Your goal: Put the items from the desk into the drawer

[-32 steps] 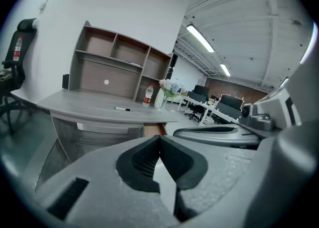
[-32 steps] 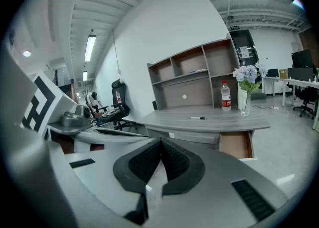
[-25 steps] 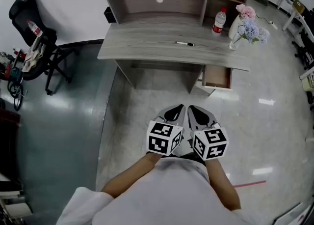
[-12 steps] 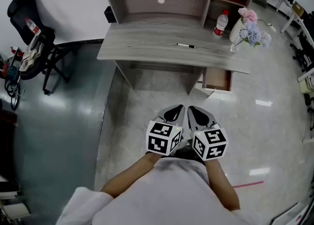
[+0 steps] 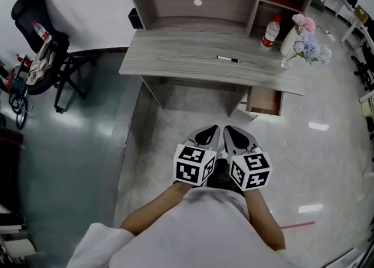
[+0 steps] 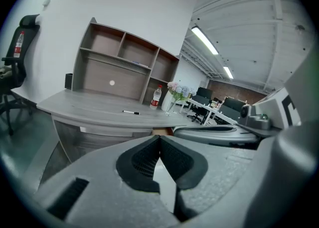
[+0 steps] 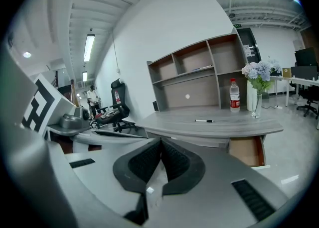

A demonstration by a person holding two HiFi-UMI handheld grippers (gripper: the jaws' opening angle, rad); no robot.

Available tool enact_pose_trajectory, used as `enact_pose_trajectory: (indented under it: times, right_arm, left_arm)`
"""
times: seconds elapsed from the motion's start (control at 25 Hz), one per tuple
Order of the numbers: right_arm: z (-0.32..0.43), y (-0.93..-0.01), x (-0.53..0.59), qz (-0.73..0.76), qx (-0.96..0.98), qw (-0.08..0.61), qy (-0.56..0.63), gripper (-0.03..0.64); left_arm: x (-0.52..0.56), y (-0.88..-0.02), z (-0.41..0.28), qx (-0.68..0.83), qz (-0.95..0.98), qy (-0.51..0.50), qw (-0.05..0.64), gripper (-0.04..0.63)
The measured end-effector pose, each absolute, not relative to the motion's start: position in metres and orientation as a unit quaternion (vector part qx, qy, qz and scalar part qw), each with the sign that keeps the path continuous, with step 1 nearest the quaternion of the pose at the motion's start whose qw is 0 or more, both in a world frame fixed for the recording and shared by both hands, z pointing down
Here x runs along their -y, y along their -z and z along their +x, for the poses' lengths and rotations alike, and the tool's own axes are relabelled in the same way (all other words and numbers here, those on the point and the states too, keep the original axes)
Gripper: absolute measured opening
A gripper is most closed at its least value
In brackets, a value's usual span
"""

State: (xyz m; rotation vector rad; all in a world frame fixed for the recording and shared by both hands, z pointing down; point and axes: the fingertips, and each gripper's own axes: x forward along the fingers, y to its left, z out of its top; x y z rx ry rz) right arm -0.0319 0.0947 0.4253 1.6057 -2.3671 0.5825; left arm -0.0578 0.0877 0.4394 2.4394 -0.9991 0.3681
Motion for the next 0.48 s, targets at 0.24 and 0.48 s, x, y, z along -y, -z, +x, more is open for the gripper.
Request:
enact_pose_trajectory:
  times: [0.24, 0.48]
  right_arm:
    - [-0.026, -0.422, -0.064, 0.542, 0.81, 0.108, -0.196, 0.002]
    - [-0.009, -0.423, -0.029, 0.54, 0.81, 0.109, -0.202, 0.002]
  left_arm:
    - [-0.057, -0.437, -0.051, 0.369, 0.889, -0.136, 0.235, 0.003]
    - [-0.023, -0.437, -0.034, 0.369, 0.887, -0.142, 0.238, 0.003]
